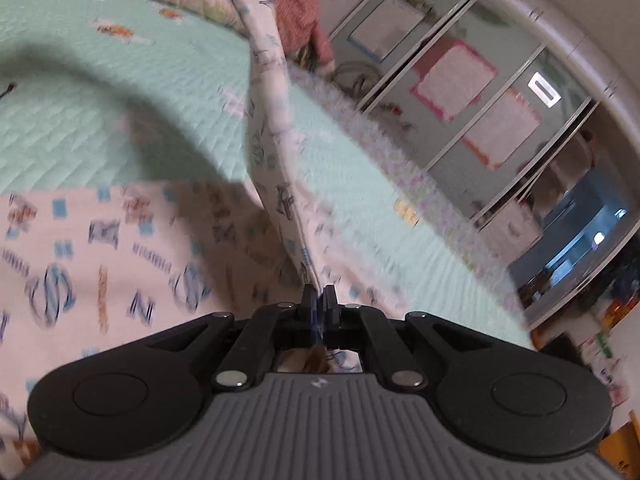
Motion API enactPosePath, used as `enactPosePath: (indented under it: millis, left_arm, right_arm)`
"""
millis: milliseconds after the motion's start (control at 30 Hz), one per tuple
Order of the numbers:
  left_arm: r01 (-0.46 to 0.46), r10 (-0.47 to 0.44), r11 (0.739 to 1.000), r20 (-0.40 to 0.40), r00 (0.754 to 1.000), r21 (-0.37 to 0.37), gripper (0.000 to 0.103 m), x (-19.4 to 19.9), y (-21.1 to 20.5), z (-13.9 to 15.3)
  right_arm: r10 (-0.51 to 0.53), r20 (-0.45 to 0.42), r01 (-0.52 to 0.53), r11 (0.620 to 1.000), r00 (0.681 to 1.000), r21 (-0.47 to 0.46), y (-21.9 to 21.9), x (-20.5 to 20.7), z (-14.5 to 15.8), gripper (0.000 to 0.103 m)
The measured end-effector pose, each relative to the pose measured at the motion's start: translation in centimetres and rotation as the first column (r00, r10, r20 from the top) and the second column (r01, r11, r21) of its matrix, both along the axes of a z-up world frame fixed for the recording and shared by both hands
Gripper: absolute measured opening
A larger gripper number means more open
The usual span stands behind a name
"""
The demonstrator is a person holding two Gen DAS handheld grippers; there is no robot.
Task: Fold clothes
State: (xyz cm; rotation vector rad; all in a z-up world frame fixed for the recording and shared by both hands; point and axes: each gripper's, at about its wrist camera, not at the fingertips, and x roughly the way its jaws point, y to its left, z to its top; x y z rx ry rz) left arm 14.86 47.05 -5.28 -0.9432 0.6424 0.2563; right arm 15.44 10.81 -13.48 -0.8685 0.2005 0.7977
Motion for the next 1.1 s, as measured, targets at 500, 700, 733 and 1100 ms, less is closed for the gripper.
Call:
enactPosePath:
  millis: [500,700,733,1100]
  left_arm:
    - [-0.018,0.017,0.999,0.054,0.998,0.031,0.008,-6.3,0.1,-6.5]
    - [0.006,-0.011,0.997,0.074,0.997,0.074,0.008,-7.1,-1.0,-6.5]
    - [0.003,-0.009,0.997,0.08,0.997,0.075,0.008,-7.4,-1.1,-6.7]
    - [0.005,-0.008,1.0,0.1,0.995,0.026,0.008,-8.0,0.1,-9.1]
  right_arm:
    - [-0.088,-0.428,0.213,0.943,0.899,0.255,-4.5,2.1,1.8,0.038]
    - [-0.186,-0.643,0.524,0.76,0.743,0.385,-8.3,7.5,1.7,0.038]
    - [-0.187,-0.657,0.546,0.738,0.731,0.397,-8.2,8.7,1.7,0.038]
    - [-0.134,-0.847,0.666,0.684,0.515,0.297,-5.8,24.2,-1.5,0.037]
